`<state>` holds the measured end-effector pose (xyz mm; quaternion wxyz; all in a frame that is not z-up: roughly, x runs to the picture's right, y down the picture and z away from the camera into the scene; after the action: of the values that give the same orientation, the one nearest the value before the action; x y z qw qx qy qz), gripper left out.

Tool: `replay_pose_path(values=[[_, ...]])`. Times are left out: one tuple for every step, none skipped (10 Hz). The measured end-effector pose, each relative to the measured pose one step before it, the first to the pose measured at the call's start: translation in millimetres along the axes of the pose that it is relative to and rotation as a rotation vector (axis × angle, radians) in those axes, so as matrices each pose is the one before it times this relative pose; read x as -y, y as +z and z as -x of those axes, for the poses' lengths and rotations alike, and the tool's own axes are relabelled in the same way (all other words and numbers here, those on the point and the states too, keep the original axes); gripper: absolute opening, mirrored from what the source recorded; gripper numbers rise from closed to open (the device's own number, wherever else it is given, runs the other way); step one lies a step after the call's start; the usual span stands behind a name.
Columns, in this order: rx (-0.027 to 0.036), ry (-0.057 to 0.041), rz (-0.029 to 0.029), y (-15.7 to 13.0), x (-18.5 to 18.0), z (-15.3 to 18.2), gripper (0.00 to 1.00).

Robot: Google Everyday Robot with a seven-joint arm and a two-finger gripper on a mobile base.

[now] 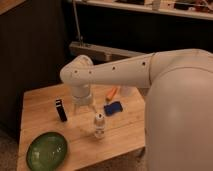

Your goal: Knock the eraser over

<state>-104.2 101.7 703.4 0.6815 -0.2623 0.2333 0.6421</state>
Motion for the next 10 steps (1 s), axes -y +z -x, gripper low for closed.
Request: replay_pose_path(values=[[0.00035,0.00025,0.00005,-0.06,0.16,0.08,0.65],[0.00151,0.00056,0.00068,-0.58,0.57,0.05,0.65],[0.03815,-0.00439,0.04289,-8.39,-1.79,9.89,0.65],[0.02519,-0.00522,0.02060,-8.25,1.06,10.13,0.65],[0.02188,-0.00625,0.02261,-8.12,-0.16,9.70,0.65],[0.02637,-0.00171,0.05483,-7.56,1.13,10.63,0.65],[0.01753,-0.00213,0.04327,-2.45,1.70,7.44,0.65],[0.01273,-0.00251,0.03216,-2.22,1.28,6.21,0.65],[0.01835,-0.00559,0.06350,-3.13,2.33,9.98,0.61],[0.01427,-0.00726,0.05524,-1.78,3.04,8.82,0.50]])
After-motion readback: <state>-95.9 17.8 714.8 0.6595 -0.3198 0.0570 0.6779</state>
